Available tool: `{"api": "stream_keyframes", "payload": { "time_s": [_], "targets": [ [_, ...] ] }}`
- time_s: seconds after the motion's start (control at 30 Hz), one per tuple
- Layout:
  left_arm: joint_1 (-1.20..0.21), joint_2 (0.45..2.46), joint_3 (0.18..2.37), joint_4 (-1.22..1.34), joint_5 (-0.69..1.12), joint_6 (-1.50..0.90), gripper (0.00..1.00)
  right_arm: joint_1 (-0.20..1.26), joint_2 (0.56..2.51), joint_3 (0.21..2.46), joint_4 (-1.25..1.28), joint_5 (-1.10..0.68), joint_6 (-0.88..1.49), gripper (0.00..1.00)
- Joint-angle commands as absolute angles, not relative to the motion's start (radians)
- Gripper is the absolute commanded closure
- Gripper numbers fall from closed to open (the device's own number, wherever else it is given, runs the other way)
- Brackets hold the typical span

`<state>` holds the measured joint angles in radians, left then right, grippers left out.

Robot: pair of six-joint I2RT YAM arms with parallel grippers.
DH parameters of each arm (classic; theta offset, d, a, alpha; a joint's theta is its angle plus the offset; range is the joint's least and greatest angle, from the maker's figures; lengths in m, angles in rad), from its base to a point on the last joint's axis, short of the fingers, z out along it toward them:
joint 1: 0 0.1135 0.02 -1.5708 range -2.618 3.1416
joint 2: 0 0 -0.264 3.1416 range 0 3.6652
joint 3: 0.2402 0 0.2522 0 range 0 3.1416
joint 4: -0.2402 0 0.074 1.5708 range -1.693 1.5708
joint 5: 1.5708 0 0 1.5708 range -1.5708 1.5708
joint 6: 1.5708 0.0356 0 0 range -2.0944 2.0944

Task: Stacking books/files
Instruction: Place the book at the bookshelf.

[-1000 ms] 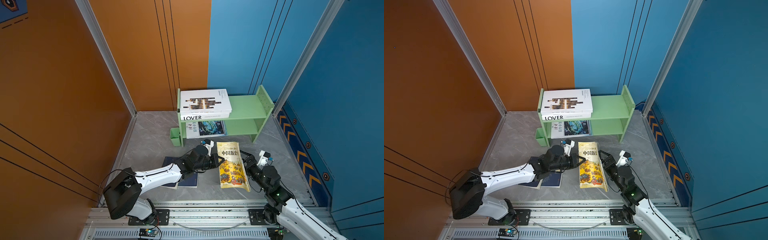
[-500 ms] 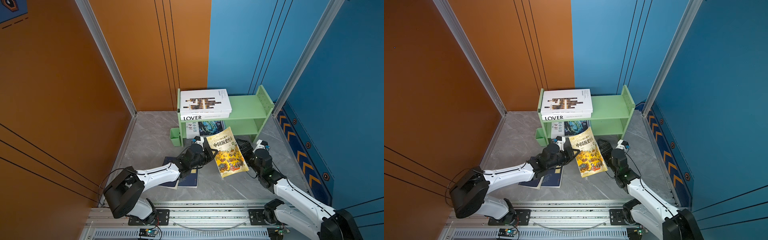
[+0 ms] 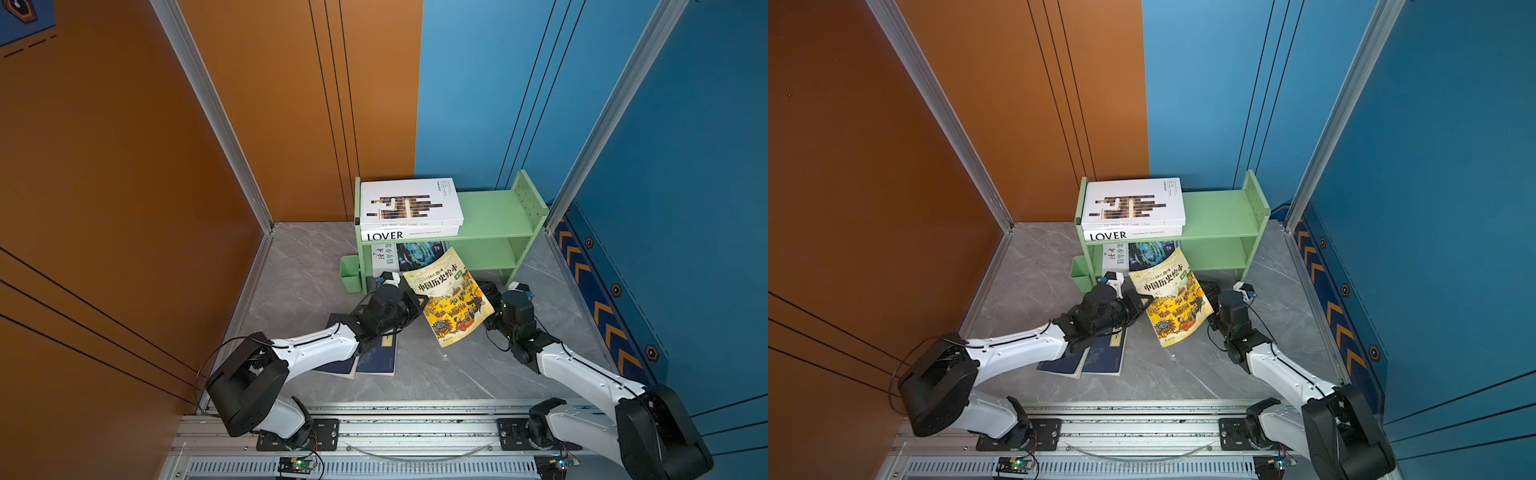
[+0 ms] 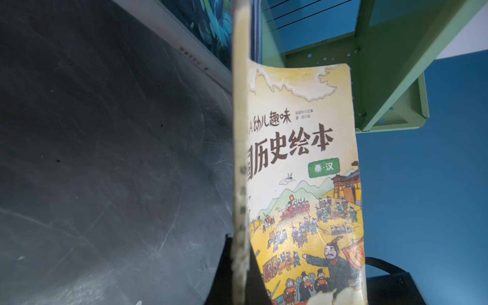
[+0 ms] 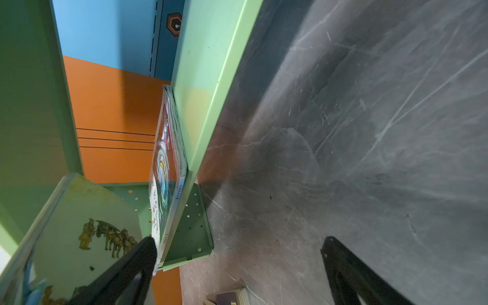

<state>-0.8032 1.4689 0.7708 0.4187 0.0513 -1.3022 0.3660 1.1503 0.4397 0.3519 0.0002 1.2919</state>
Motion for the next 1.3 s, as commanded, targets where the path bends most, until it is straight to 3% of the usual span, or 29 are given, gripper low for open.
{"api": "stream_keyframes", "payload": {
  "time_s": [0.0,0.37,0.67,1.27],
  "targets": [
    [-0.799,1.450,0.810,0.372,0.013,-1.274,1.00,0.362,1.161,0.470,0.404,-0.028,1.303,0.00],
    [-0.821,1.413,0.890,0.272,-0.201,-1.212,1.00,0.342,1.248,0.547,0.388,-0.069,1.295,0.00],
    [-0.806,1.411,0.818,0.408,-0.304,-1.356,1.00,0.343,1.299,0.593,0.387,-0.083,1.295,0.00],
    [-0.820,1.360,0.738,0.526,-0.563,-1.397,1.00,0.343,1.277,0.609,0.387,-0.111,1.293,0.00]
  ]
}}
